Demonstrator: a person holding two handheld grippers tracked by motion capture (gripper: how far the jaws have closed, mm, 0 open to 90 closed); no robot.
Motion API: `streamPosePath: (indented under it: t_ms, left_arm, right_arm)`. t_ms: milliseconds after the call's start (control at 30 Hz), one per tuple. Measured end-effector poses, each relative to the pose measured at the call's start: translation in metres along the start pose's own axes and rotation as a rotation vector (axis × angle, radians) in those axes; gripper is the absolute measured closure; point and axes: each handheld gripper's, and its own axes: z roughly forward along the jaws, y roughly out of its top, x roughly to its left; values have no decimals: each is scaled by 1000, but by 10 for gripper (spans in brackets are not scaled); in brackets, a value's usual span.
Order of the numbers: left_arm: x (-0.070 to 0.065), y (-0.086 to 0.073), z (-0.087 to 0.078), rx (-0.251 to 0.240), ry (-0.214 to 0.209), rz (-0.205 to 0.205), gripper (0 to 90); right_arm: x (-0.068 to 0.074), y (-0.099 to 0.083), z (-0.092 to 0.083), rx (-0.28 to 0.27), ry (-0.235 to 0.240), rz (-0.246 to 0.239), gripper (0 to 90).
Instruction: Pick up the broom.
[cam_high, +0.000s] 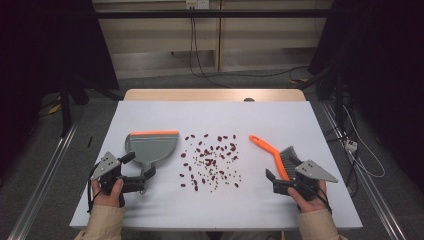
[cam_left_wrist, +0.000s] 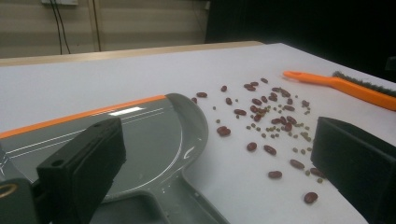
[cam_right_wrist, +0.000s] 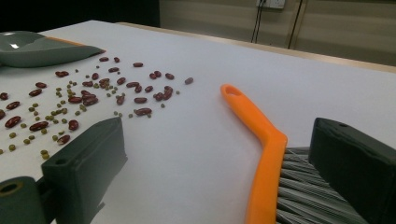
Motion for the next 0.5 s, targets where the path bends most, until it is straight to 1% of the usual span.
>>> streamPosePath:
  t_ms: [200,333,367,433,500]
  left_arm:
    - [0,0,0,-2,1,4,29]
    - [0,0,-1,-8,1,-2,29]
    - [0,0,-1,-8,1,-2,29]
    - [0,1,0,-11,3,2,29]
    - [0,1,0,-12,2,3,29]
  right_arm:
    - [0,0,1,3,0,1,39]
    - [-1,2,2,2,-2,6,46]
    - [-1,3,1,4,-6,4,47]
    - [-1,6,2,10,-29,3,56]
    - [-3,9,3,18,-31,6,74]
